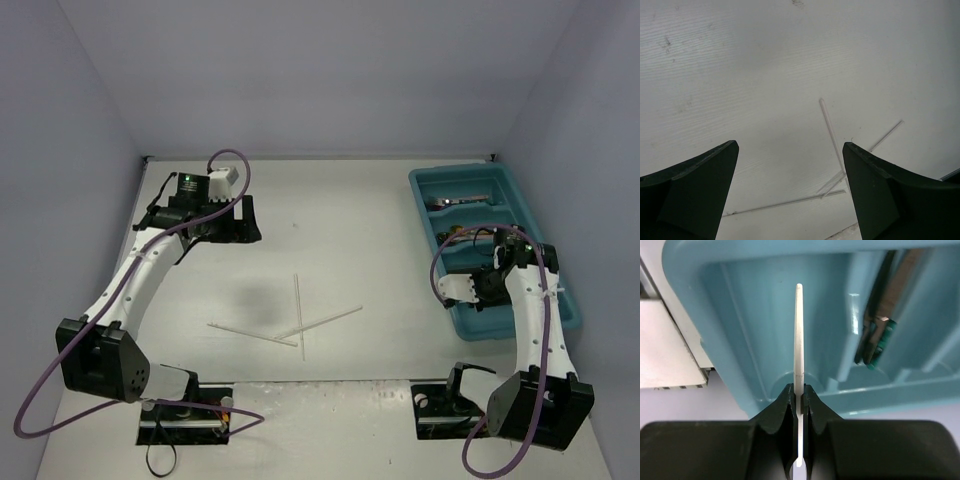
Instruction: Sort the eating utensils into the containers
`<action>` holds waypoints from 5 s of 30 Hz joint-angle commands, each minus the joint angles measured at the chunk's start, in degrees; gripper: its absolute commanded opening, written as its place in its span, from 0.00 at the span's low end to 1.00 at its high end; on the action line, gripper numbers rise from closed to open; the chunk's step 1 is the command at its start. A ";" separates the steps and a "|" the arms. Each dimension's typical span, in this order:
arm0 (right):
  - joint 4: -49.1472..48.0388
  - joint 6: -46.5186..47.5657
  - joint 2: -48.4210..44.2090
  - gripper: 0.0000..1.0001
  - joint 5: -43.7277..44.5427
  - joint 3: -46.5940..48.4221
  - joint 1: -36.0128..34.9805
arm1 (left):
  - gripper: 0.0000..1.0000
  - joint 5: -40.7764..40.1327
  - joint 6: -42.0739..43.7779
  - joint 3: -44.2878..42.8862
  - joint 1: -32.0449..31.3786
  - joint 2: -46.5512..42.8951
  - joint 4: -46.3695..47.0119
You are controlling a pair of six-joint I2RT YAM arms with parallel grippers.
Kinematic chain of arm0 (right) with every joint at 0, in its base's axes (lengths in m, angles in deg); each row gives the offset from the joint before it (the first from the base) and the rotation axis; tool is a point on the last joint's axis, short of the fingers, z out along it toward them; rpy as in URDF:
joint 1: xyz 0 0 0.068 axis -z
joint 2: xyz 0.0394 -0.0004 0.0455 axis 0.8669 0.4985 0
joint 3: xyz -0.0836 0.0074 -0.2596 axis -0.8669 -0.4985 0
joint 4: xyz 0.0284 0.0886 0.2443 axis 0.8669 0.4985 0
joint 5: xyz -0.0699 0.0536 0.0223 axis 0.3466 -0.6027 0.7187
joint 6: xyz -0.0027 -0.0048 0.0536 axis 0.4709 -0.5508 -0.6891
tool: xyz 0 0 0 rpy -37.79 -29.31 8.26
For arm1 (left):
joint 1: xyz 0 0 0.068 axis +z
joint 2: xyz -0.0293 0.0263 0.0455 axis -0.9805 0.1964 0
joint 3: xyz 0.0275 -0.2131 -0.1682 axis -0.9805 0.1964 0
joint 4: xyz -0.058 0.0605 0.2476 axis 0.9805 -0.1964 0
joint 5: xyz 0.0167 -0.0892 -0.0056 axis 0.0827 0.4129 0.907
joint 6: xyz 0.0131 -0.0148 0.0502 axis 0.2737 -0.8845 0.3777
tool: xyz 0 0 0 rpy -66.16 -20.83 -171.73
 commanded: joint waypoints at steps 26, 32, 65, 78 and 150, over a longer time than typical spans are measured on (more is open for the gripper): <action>-8.21 2.33 15.81 0.01 5.20 -3.92 5.59 | 0.84 -2.05 1.69 -3.75 -1.24 0.21 -0.82; -9.24 3.33 16.43 0.25 5.93 -3.99 6.92 | 0.84 -2.19 2.05 -3.87 -1.62 0.39 -0.82; -9.61 -43.02 19.34 0.44 -33.26 26.05 -1.12 | 0.68 0.76 14.96 8.90 -34.11 6.50 9.02; -9.61 -46.00 19.34 0.43 -35.40 25.12 0.38 | 0.55 1.87 23.62 5.26 -38.01 16.57 9.59; -12.71 -28.84 8.16 0.31 -12.91 20.86 -67.85 | 0.00 54.91 -43.74 0.59 -20.10 20.52 41.63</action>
